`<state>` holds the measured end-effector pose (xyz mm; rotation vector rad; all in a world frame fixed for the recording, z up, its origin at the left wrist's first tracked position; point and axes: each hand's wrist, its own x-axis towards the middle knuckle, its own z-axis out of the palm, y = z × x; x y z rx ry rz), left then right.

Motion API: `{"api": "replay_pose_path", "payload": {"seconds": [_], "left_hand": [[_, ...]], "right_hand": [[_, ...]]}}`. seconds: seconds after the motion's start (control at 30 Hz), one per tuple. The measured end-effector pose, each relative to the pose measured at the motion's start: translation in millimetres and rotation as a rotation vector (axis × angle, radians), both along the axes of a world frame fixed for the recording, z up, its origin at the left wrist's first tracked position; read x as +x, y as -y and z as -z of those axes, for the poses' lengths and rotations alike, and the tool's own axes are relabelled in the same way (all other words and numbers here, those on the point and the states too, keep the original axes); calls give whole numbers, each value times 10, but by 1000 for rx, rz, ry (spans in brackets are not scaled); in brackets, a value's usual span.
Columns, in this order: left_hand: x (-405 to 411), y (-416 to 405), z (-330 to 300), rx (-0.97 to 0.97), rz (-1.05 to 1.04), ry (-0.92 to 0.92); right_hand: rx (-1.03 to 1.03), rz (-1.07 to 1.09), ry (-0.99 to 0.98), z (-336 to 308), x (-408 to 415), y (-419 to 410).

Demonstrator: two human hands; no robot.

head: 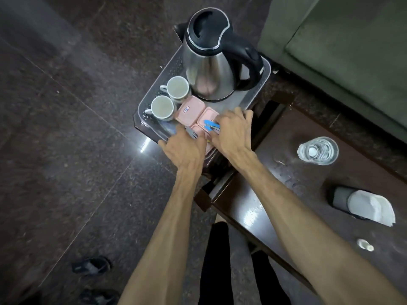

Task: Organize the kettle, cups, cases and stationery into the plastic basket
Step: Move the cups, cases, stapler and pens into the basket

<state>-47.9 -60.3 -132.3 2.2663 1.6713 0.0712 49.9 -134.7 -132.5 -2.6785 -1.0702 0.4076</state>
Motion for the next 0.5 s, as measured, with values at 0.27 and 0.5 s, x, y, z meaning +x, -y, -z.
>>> {"api": "replay_pose_path", "payload": {"seconds": [0.27, 0.5], "left_hand": [[-106, 234, -63, 72, -21, 107], [-131, 1196, -183, 0, 184, 394]], "right_hand": [[272, 116, -74, -42, -178, 380], [394, 397, -201, -55, -380, 1215]]}}
